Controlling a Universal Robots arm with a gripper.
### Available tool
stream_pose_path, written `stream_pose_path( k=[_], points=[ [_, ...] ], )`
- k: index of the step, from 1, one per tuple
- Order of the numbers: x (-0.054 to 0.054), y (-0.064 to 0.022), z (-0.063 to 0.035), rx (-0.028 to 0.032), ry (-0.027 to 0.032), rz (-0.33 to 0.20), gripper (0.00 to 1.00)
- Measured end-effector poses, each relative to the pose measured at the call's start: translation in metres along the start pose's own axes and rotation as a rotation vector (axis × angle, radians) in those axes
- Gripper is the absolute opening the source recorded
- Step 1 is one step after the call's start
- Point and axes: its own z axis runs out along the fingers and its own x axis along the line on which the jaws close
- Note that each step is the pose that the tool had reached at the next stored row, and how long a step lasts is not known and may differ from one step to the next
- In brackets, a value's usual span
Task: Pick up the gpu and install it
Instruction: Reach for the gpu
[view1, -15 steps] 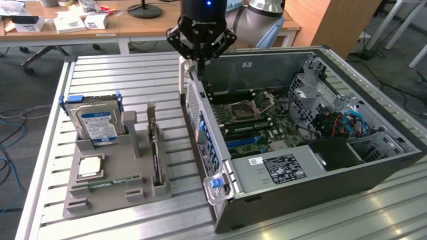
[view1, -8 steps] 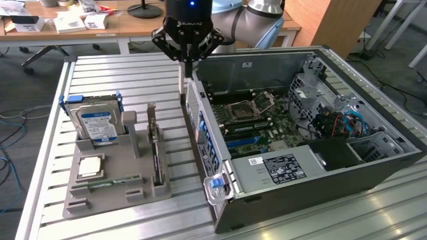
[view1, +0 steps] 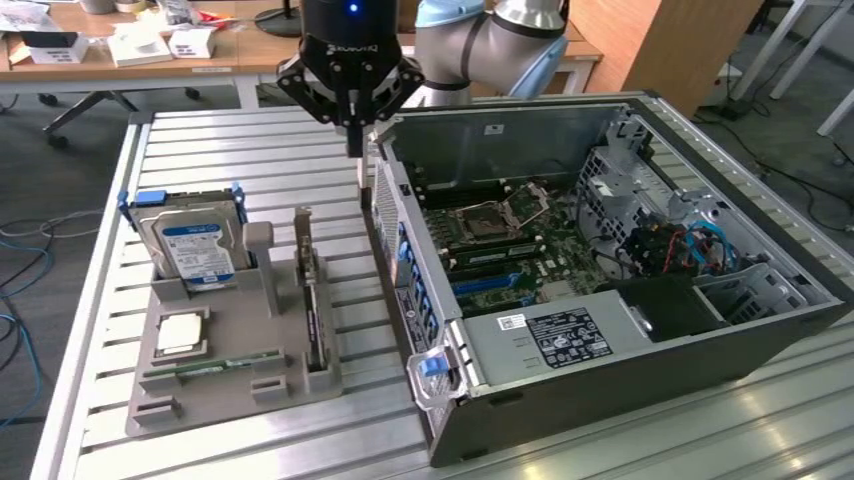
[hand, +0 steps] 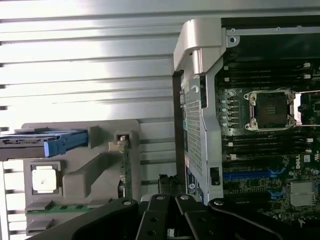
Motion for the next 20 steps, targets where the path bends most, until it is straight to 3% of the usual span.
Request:
stream_pose_path(
  k=[12,20],
  points=[
    [0.038,-0.0025,0.0001,0.0013,-0.0004,0.008,0.11],
    [0.057,-0.0039,0.0004,0.0021,-0.0007,0.013,0.11]
  ],
)
